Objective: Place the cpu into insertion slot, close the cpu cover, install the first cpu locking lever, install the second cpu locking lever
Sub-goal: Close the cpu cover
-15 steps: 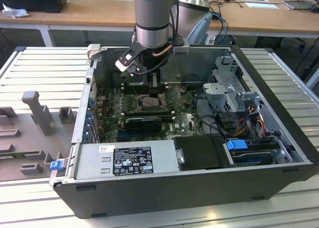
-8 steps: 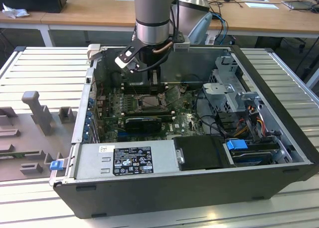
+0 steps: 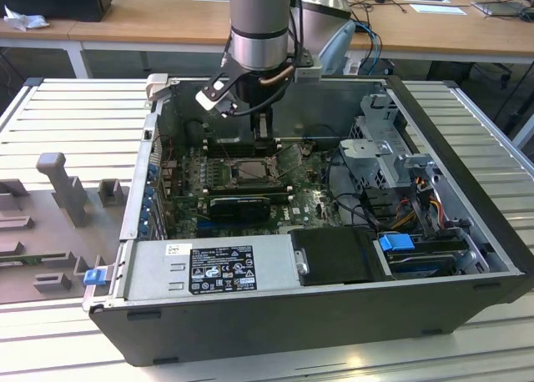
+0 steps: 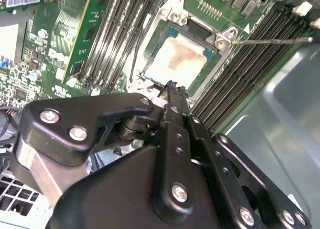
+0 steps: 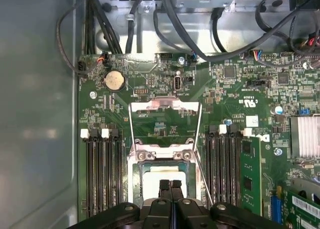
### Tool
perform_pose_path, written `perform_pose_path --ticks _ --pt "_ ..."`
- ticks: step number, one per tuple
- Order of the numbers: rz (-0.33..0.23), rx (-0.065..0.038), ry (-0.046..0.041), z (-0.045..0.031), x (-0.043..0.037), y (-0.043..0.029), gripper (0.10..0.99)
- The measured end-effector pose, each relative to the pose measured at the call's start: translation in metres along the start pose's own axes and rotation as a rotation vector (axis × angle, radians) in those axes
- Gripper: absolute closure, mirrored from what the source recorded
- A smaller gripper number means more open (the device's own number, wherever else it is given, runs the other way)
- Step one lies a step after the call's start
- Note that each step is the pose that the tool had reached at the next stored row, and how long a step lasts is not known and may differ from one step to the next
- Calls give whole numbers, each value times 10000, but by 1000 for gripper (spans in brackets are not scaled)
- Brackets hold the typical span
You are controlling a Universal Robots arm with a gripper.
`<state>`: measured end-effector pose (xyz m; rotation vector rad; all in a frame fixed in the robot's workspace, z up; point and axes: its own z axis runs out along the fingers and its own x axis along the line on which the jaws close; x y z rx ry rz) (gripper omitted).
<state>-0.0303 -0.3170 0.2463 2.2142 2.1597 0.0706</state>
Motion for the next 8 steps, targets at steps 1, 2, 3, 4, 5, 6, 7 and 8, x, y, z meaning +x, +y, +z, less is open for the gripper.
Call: perform_pose_path --ticks 1,2,3,4,5,6,7,8 --pt "0 -1 2 -20 0 1 980" --pt "1 -1 2 -35 0 2 980" --pt "1 -1 2 -49 0 3 980" --pt "0 -1 1 -64 0 4 980" --pt "0 -1 3 -68 0 5 980" --pt "0 -3 5 -69 1 5 980" --pt "0 -3 5 -70 1 7 980" --pt "-2 -1 3 -71 1 10 980"
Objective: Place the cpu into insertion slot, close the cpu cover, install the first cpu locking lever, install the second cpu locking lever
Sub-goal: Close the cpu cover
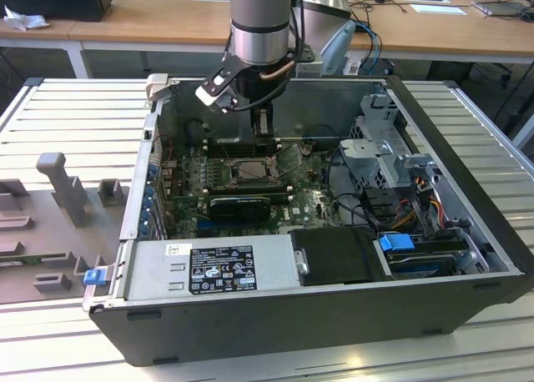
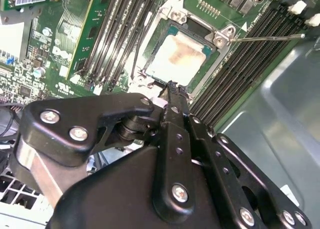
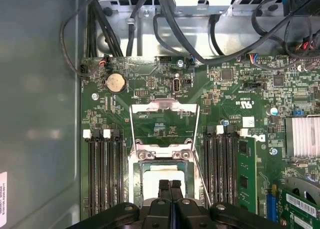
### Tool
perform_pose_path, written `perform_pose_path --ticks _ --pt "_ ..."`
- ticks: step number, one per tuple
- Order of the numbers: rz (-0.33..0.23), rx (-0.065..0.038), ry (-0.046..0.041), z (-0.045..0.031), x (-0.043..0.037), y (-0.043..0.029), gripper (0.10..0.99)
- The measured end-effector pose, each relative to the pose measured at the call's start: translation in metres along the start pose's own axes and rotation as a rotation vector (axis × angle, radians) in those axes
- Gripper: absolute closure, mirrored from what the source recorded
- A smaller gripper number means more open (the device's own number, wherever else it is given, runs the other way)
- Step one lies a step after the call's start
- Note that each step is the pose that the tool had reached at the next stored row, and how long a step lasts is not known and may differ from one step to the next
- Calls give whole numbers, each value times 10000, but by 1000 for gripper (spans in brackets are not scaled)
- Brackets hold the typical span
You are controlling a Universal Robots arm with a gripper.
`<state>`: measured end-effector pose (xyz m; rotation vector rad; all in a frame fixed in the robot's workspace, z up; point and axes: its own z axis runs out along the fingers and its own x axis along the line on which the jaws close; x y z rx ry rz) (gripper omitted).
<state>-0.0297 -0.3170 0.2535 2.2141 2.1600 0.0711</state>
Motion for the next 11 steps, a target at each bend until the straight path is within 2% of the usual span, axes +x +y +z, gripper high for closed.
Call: perform_pose_path --ticks 5,8,11 --pt "2 0 -1 -1 1 40 980" --pt "3 1 -2 -70 1 46 980" --pt "1 1 -1 -69 3 123 980"
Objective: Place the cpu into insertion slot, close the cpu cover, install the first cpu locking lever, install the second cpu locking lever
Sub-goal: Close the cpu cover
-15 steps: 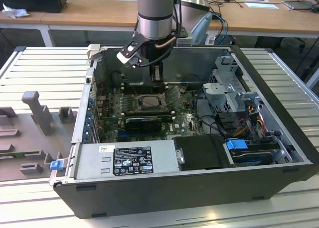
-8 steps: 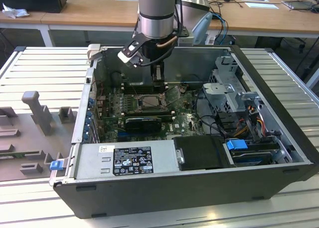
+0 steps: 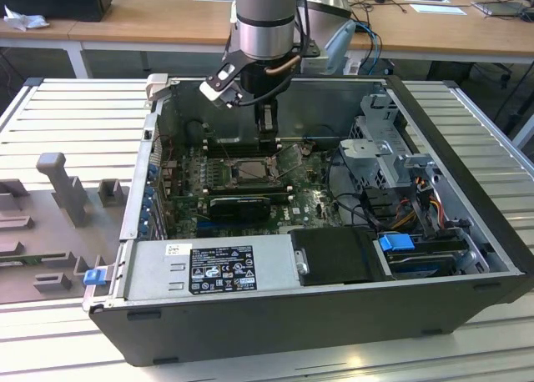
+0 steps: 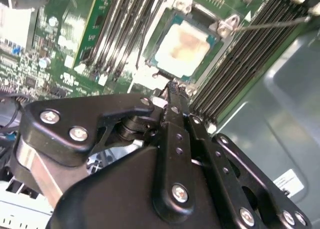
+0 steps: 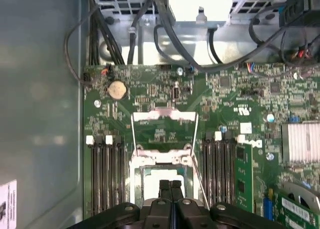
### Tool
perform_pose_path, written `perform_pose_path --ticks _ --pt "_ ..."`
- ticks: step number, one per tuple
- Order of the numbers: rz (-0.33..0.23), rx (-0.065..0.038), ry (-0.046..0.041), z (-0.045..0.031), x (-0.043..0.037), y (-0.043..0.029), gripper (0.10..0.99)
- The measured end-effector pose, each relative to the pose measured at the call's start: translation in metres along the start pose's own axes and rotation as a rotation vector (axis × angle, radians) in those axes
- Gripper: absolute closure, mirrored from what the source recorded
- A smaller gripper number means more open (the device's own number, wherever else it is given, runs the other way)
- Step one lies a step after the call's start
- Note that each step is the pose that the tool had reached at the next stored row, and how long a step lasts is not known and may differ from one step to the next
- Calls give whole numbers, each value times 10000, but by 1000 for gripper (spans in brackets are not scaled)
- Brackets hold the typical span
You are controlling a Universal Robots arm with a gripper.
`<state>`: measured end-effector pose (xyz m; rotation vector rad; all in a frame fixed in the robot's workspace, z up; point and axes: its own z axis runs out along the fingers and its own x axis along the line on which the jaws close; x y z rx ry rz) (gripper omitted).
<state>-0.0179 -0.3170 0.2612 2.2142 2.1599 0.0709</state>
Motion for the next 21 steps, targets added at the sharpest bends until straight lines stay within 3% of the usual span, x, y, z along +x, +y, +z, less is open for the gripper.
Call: perform_pose_path --ticks 2,7,13,15,21 --pt "0 1 0 4 2 90 980" --pt "1 -1 4 -65 3 121 980" --pt "1 0 1 -55 6 224 980" --pt "1 28 0 -37 7 306 980" --pt "-64 38 4 5 11 440 980"
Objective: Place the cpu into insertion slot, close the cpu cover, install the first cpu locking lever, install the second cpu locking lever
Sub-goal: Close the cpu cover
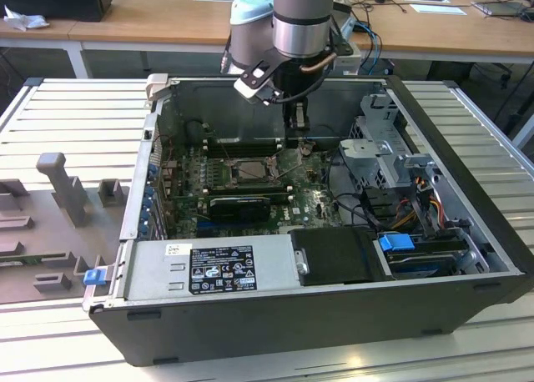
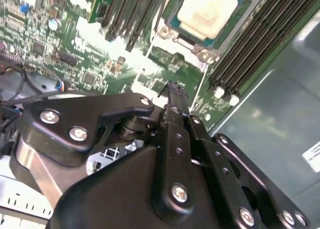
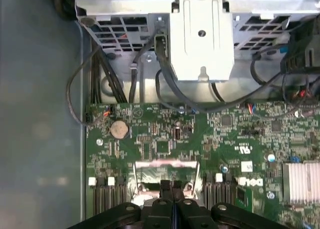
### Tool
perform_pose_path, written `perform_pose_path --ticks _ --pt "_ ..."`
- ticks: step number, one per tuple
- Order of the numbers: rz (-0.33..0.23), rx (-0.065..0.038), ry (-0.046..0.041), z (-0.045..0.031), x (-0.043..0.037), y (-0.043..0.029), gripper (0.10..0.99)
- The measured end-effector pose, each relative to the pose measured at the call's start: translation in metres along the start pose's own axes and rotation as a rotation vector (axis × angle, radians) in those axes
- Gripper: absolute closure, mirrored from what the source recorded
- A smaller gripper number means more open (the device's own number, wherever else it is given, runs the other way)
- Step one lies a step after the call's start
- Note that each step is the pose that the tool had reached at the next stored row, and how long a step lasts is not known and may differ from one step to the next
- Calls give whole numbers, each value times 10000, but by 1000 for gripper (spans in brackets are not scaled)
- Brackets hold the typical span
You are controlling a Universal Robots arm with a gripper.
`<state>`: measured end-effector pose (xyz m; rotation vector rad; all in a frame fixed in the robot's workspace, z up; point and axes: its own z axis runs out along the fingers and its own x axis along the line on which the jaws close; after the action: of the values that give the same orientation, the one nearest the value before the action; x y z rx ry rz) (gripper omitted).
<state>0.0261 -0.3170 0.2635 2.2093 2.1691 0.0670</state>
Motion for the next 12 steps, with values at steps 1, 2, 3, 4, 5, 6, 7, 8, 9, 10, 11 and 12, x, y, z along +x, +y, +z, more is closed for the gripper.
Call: perform_pose_path --ticks 1,2,3,4,5,6,7,8,9,10,11,12 --pt "-30 -1 2 11 2 32 980" --pt "-57 0 4 28 2 65 980" --pt "-74 0 5 42 3 97 980" --pt "-88 1 5 54 5 136 980" --pt "-91 1 5 63 8 172 980" --pt "-92 1 6 69 10 192 980" --pt "-92 0 7 78 11 212 980" --pt "-92 1 6 85 13 232 980" --pt "-91 1 4 89 13 246 980" --pt "-92 2 5 94 14 263 980" --pt "-90 2 5 99 15 281 980" --pt "-92 3 5 104 16 300 980"
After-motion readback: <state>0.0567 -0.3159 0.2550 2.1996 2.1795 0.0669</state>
